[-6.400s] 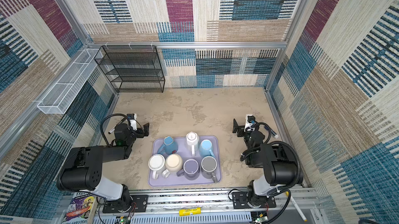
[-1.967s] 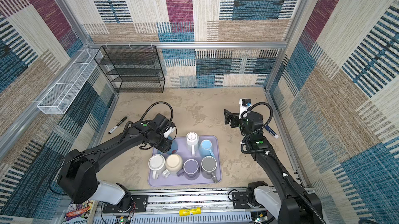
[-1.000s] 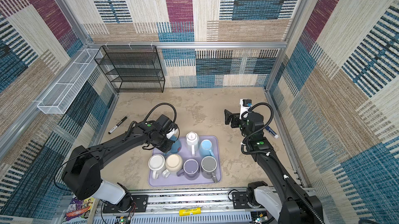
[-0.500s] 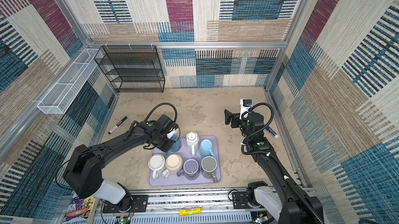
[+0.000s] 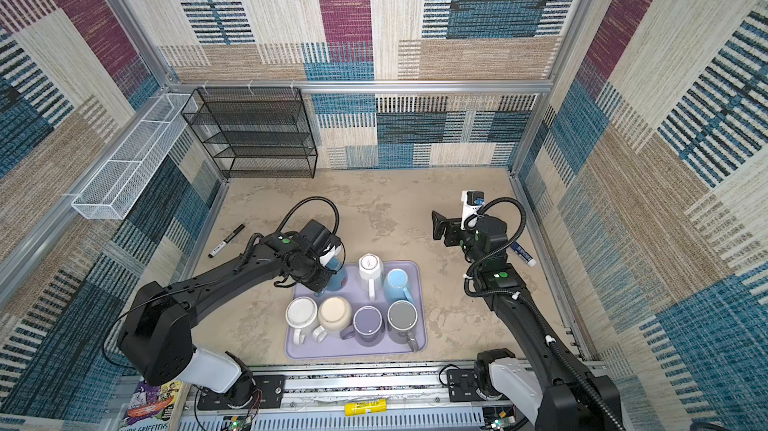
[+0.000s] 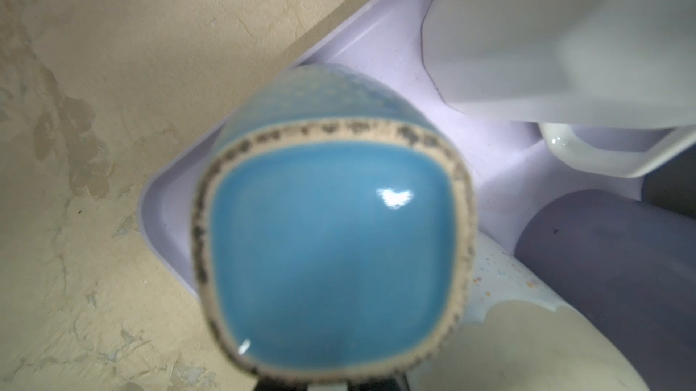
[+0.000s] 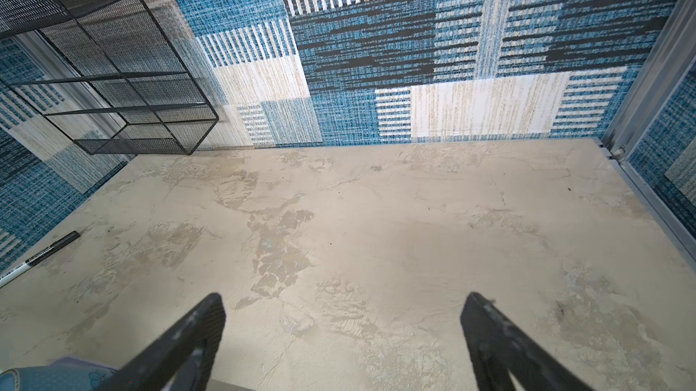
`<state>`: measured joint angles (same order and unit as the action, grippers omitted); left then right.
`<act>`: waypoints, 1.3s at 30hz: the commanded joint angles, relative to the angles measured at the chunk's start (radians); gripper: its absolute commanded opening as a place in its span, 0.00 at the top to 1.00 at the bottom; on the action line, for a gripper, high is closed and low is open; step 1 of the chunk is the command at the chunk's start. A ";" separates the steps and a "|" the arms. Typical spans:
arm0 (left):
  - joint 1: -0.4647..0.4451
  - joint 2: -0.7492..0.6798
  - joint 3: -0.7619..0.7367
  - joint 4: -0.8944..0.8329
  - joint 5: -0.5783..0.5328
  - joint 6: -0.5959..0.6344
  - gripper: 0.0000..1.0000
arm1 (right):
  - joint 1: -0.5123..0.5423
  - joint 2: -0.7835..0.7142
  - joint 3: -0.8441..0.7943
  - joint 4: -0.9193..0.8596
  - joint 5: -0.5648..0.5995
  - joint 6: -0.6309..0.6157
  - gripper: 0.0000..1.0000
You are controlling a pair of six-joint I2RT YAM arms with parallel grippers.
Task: Turn the mug right side up
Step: 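Lower the left gripper and close it on the blue flowered mug's base, then lift the blue mug off the tray with the left gripper while the right gripper approaches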
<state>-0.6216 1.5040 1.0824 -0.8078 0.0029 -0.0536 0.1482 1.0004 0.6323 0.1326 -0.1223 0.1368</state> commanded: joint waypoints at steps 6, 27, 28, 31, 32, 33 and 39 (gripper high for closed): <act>-0.001 -0.060 -0.016 0.069 -0.019 -0.009 1.00 | -0.001 0.016 0.007 0.020 -0.001 -0.003 0.00; 0.011 -0.222 -0.108 0.206 -0.055 -0.037 1.00 | 0.001 0.017 0.001 0.023 -0.003 0.009 0.00; 0.013 -0.236 -0.115 0.214 -0.058 -0.039 1.00 | 0.000 0.017 0.001 0.022 -0.006 0.010 0.00; 0.031 -0.291 -0.138 0.243 -0.037 -0.046 1.00 | 0.000 0.016 0.001 0.026 -0.019 0.019 0.00; 0.038 -0.312 -0.147 0.257 -0.027 -0.049 1.00 | 0.001 0.016 0.001 0.027 -0.027 0.022 0.00; 0.046 -0.334 -0.158 0.271 -0.015 -0.055 1.00 | 0.000 0.017 0.003 0.028 -0.035 0.026 0.00; 0.099 -0.451 -0.216 0.364 0.095 -0.079 1.00 | 0.001 0.037 0.001 0.087 -0.158 0.088 0.00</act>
<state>-0.5381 1.0908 0.8795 -0.5682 0.0204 -0.1028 0.1482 1.0275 0.6323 0.1455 -0.1974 0.1776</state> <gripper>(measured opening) 0.132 0.995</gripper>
